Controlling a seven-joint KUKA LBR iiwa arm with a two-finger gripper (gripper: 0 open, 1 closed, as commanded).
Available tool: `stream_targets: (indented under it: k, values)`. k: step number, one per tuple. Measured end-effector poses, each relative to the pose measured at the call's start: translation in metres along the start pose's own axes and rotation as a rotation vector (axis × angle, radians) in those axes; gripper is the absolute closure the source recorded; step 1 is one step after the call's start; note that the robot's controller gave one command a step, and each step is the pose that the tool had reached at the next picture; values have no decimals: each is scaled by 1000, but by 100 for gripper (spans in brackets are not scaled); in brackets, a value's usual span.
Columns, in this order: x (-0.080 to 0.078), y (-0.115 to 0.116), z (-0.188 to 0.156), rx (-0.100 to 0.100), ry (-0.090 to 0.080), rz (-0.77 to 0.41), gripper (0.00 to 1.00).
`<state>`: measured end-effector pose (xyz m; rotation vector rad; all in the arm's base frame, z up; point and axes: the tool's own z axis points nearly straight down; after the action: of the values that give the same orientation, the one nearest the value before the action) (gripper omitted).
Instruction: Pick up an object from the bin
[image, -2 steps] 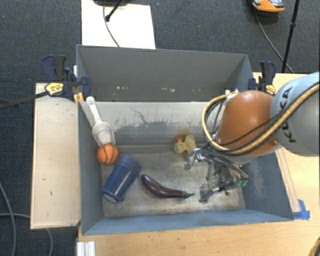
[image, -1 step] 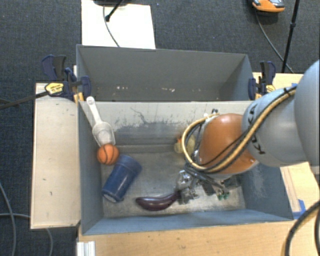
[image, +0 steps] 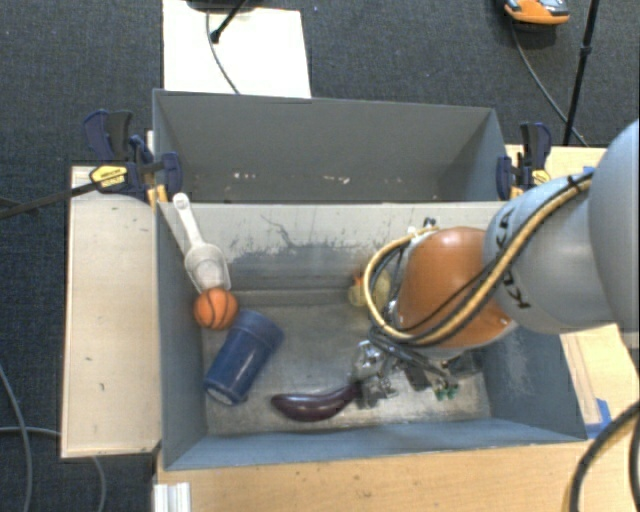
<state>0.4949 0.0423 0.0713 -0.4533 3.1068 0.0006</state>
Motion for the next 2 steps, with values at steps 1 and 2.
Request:
stream_targets:
  k: [1, 2]
  values:
    - [14, -5, -126, 0, 0, -6, 100]
    - [14, -5, -126, 0, 0, -6, 100]
